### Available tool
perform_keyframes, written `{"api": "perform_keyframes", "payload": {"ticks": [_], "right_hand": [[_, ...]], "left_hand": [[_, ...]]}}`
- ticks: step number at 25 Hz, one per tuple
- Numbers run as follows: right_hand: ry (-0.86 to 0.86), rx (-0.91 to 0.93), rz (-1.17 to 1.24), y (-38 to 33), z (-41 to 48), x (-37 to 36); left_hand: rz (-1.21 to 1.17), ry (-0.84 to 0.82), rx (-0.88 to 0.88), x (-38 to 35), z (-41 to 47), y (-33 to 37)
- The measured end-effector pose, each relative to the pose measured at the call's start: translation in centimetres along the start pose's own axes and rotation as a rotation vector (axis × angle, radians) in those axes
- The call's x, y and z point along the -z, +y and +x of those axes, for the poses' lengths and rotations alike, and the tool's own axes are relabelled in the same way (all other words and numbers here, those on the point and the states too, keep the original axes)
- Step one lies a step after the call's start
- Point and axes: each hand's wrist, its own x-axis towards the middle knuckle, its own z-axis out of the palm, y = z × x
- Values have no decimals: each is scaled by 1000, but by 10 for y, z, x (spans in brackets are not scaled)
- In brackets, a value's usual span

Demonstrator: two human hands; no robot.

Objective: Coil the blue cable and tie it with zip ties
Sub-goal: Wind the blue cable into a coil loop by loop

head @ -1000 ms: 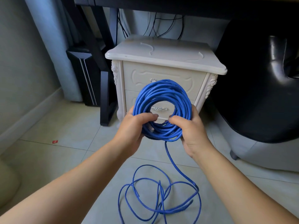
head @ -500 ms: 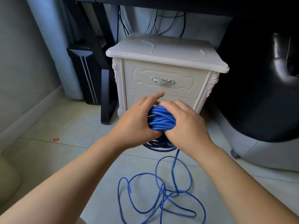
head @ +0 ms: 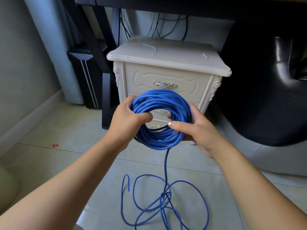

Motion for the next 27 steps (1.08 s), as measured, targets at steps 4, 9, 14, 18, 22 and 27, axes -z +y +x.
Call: {"api": "perform_keyframes", "payload": {"ticks": [4,9,14,18,22,27], "right_hand": [[210,64,293,20,7,-31],[345,10,388,27,14,-39],[408,53,193,14,18,-19],[306,133,-327,9,11,-24],[143,211,-825,12,8,-31],[150,244,-909,3,2,-24]], "left_hand": [[-282,53,126,-5,4,0],[-427,-31,208,-14,-3,-3],[37,-217,94,-3,-1,-1],[314,-258,-224,0,0,-2],[634,-379,-388,-1,-3,-7],[665,-238,-354,-8,-7,-7]]}}
